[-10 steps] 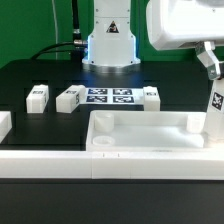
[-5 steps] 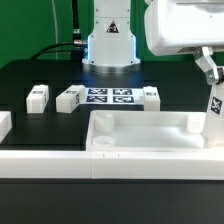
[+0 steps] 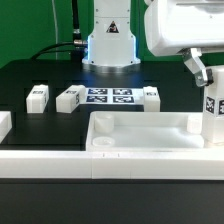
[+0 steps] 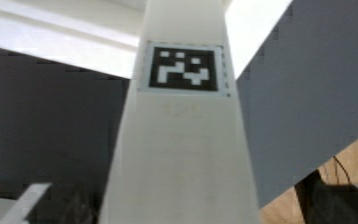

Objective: Assemble desk

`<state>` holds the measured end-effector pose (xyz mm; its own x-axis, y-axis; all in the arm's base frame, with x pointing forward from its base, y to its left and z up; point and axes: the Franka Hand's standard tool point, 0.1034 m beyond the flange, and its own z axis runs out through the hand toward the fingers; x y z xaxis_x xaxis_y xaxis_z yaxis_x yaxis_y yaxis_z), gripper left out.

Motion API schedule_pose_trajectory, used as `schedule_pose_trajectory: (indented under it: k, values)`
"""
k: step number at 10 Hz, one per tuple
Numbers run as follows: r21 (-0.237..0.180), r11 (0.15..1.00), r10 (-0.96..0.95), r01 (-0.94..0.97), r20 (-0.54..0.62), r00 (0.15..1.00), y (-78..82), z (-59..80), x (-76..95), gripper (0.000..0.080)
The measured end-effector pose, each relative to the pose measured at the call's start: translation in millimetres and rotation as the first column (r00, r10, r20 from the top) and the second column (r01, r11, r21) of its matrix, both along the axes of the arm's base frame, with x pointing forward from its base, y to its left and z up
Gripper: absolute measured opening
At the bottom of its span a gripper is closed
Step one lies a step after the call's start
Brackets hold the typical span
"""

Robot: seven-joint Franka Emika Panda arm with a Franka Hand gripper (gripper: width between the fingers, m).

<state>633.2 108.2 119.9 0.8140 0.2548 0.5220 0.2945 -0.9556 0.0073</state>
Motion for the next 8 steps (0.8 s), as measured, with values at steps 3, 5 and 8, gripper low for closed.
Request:
schedule_pose_trajectory:
  k: [3, 5, 8]
  values:
    - [-0.003, 1.000, 0.003, -0.003, -0.006, 1.000, 2.3, 21.9, 1.4, 0.0648]
    - [-0.008, 1.000, 0.004, -0.004, -0.021, 1.000, 0.4, 26.5, 1.4, 0.0649]
    - [-0.011, 1.000, 0.007, -0.008, -0.051, 0.999, 0.8, 22.8, -0.9, 0.0649]
